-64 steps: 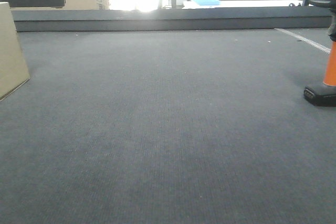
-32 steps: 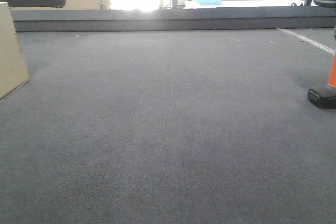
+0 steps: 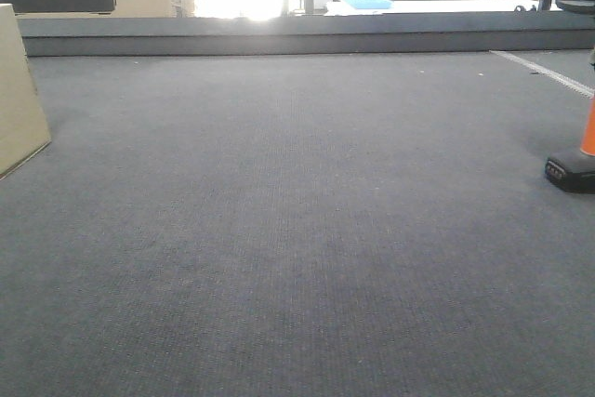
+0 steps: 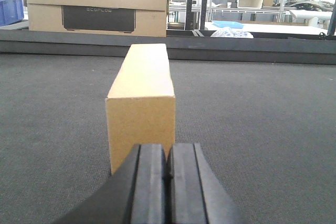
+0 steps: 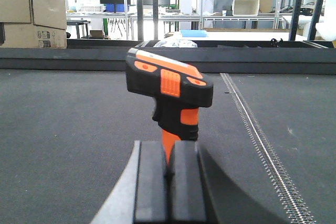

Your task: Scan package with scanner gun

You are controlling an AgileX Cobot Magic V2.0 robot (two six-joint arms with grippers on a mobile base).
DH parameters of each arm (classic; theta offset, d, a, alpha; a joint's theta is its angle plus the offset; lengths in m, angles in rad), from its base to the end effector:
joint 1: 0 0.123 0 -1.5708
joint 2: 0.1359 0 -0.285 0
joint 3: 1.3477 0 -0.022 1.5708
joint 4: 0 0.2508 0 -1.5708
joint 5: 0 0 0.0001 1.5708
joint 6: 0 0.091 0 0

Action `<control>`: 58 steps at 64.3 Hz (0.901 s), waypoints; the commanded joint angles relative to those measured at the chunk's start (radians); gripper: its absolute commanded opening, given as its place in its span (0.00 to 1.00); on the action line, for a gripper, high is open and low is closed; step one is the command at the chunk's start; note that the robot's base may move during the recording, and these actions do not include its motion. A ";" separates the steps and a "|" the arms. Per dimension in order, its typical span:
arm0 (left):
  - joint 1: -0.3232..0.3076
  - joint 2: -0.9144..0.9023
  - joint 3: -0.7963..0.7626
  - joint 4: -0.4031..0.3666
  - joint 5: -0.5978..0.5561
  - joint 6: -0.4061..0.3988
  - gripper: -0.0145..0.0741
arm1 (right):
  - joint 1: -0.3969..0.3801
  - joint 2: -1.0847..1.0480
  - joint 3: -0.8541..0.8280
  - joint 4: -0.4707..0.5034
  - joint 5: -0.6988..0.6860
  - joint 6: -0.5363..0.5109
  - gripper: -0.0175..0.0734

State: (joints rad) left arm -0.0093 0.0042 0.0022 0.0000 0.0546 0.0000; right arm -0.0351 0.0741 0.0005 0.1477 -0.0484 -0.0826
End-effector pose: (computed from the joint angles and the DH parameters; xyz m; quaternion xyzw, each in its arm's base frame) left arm 0.0570 -0.0005 0.2073 0.0032 0.6978 -0.0033 0.7163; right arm 0.0625 -0.0028 0.2130 0.0369 0.6844 0.0084 0.7281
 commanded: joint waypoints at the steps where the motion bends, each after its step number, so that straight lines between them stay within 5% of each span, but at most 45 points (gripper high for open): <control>1: 0.003 -0.004 -0.002 0.000 -0.039 -0.012 0.04 | -0.003 -0.005 0.000 -0.001 -0.026 -0.005 0.02; 11: 0.003 -0.004 -0.033 0.063 -0.055 -0.010 0.04 | -0.003 -0.005 0.000 -0.001 -0.026 -0.005 0.02; 23: 0.003 0.056 -0.257 0.092 0.165 -0.010 0.04 | -0.003 -0.005 0.000 -0.001 -0.026 -0.005 0.02; 38: 0.003 0.330 -0.578 0.092 0.467 -0.010 0.04 | -0.003 -0.005 0.000 -0.001 -0.026 -0.005 0.02; 58: 0.003 0.719 -0.806 0.092 0.533 -0.010 0.04 | -0.003 -0.005 0.000 -0.001 -0.026 -0.005 0.02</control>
State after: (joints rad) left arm -0.0093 0.6529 -0.7651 0.0919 0.5905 0.0000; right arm -0.0351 0.0741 0.0005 0.1477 -0.0484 -0.0826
